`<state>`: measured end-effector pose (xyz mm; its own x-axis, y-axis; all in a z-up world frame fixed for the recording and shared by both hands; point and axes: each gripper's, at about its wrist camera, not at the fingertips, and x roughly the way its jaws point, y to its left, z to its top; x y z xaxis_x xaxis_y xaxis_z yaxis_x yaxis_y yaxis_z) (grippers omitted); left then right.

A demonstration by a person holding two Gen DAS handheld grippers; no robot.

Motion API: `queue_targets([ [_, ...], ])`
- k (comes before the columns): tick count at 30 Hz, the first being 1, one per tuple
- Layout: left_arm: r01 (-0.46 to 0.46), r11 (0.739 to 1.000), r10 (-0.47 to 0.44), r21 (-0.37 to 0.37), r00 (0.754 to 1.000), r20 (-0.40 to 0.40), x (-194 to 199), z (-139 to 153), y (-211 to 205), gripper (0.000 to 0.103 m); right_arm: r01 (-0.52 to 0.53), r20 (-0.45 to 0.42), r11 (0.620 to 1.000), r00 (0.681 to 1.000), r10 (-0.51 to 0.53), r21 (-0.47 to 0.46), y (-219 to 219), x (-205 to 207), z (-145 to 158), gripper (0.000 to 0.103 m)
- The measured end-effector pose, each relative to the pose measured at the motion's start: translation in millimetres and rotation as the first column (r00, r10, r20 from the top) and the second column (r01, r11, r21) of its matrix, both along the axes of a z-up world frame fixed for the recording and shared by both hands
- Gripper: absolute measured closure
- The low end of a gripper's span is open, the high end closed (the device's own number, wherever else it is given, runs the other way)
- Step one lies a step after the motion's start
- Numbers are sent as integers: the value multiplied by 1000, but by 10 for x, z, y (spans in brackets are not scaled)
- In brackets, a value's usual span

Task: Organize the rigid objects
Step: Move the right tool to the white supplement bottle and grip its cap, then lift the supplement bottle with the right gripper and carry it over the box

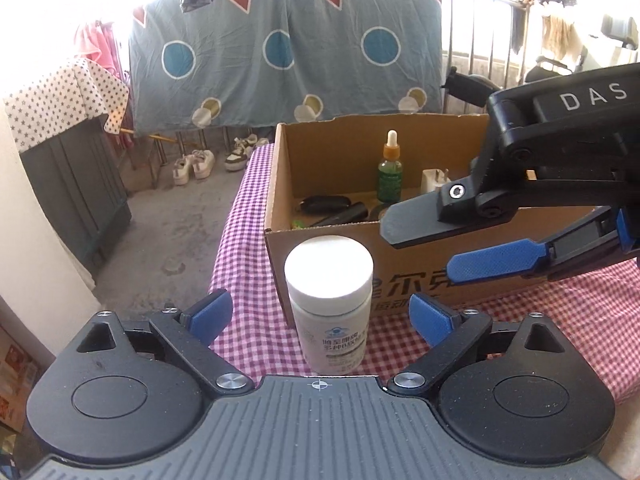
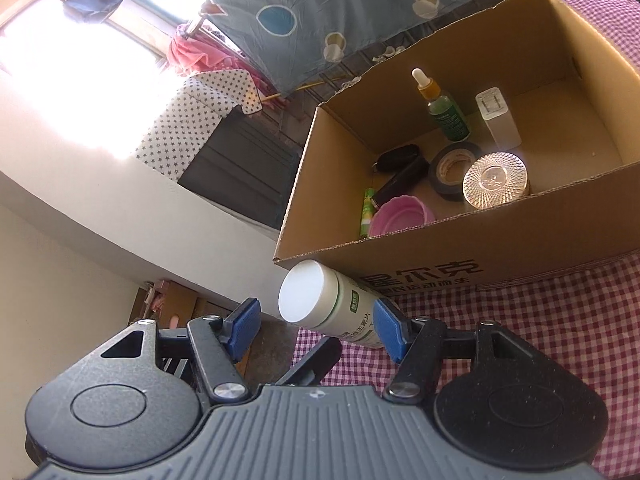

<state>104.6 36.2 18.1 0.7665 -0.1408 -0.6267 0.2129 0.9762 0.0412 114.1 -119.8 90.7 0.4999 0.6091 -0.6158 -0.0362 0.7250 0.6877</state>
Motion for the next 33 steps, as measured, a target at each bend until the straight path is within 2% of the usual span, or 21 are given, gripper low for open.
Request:
queue_targets([
  [1,2,1000,-2,-2,1000,-13,53,-27,1,12,-6,-5,1000,1000,6,-9,38,61,-37,38],
  [3,4,1000,-4,-6,999,-41,139,-83,-2,26,-8,-19,1000,1000,8,-23,102,154,-104,39],
  [7,23,999,-26,-30,996,-82,251,-140,1,30,-32,-27,999,999,31,-35,201,275,-182,43],
  [14,34,998,-40,-46,991,-127,322,-180,-13,49,-55,-39,998,998,55,-11,237,315,-248,53],
  [20,51,997,-59,-59,989,-135,262,-153,-111,50,-37,-38,999,999,37,-1,122,253,-229,53],
  [33,135,990,-138,-38,983,-123,115,-66,-449,51,46,-48,998,998,-45,31,-319,-22,-170,53],
])
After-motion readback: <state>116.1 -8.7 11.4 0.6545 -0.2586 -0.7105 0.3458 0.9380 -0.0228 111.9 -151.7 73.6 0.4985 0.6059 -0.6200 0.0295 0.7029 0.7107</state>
